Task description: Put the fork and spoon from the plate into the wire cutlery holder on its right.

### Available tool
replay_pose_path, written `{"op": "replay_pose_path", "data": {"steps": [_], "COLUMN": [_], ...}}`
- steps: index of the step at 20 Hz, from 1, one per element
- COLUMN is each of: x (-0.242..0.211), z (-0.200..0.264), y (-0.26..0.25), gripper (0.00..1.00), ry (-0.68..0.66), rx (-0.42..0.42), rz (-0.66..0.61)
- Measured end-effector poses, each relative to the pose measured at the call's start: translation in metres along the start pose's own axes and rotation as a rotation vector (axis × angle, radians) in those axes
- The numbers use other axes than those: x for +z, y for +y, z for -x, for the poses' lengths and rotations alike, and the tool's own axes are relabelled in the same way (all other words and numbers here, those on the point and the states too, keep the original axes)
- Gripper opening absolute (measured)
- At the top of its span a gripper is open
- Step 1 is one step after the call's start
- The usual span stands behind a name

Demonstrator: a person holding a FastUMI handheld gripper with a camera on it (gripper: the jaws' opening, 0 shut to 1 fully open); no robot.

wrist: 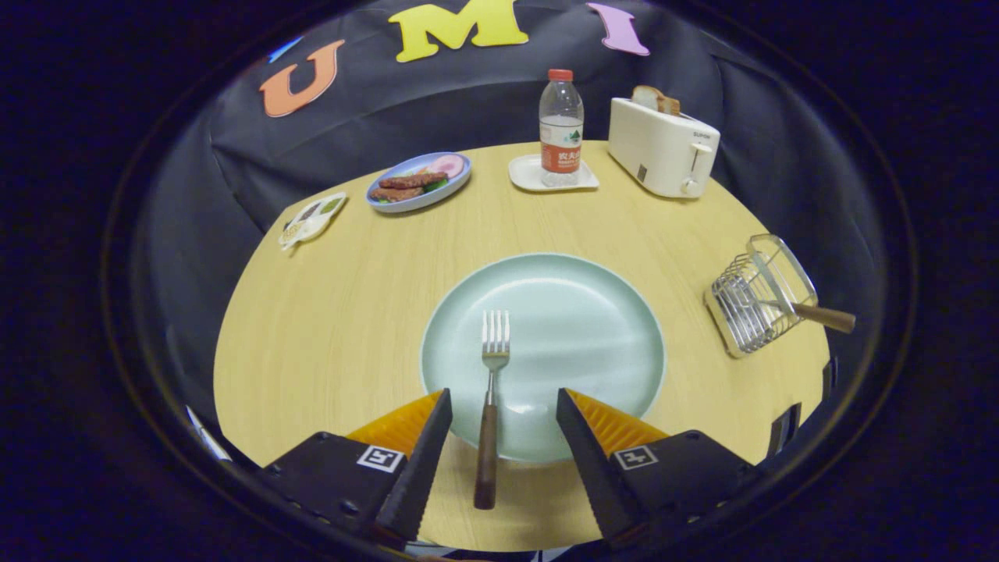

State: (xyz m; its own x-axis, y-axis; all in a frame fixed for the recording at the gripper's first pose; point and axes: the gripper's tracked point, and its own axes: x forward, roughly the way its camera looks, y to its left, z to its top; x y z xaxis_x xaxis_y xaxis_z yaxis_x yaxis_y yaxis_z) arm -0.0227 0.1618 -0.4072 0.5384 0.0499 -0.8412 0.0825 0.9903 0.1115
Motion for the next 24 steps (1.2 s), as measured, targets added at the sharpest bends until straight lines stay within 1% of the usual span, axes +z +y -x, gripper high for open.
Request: {"op": "replay_pose_path", "data": {"steps": [1,4,7,9,10,12,13,15,16,17,18,19,20,24], "x": [-0.003,-0.009,-0.004,-0.002,-0.004,-0.007,-0.009,-0.006,-0.012,-0.010,-0.009,-0.010,-0.004,0.012], "z": [-0.003,-0.015,-0.021,-0.025,-0.025,-0.027,-0.027,-0.024,-0.030,-0.028,-0.026,-0.020,-0.019,-0.008], "y": [0.003,0.005,0.010,0.003,0.005,0.006,0.007,0.003,-0.002,0.000,0.000,-0.008,-0.010,-0.020], "gripper": [0.81,0.65,0.49,0.38,0.32,0.37,0.37,0.37,0.24,0.11,0.11,0.10,0.02,0.02], "ry": [0.004,0.021,0.019,0.027,0.036,0.053,0.063,0.075,0.094,0.112,0.111,0.112,0.116,0.096], "rx": [0.003,-0.015,-0.008,-0.043,-0.033,-0.019,-0.003,-0.007,-0.008,0.015,0.025,0.012,0.019,0.062], "rz": [-0.015,-0.018,-0.007,0.015,0.011,0.011,0.013,0.036,0.050,0.053,0.057,0.071,0.091,0.166]}}
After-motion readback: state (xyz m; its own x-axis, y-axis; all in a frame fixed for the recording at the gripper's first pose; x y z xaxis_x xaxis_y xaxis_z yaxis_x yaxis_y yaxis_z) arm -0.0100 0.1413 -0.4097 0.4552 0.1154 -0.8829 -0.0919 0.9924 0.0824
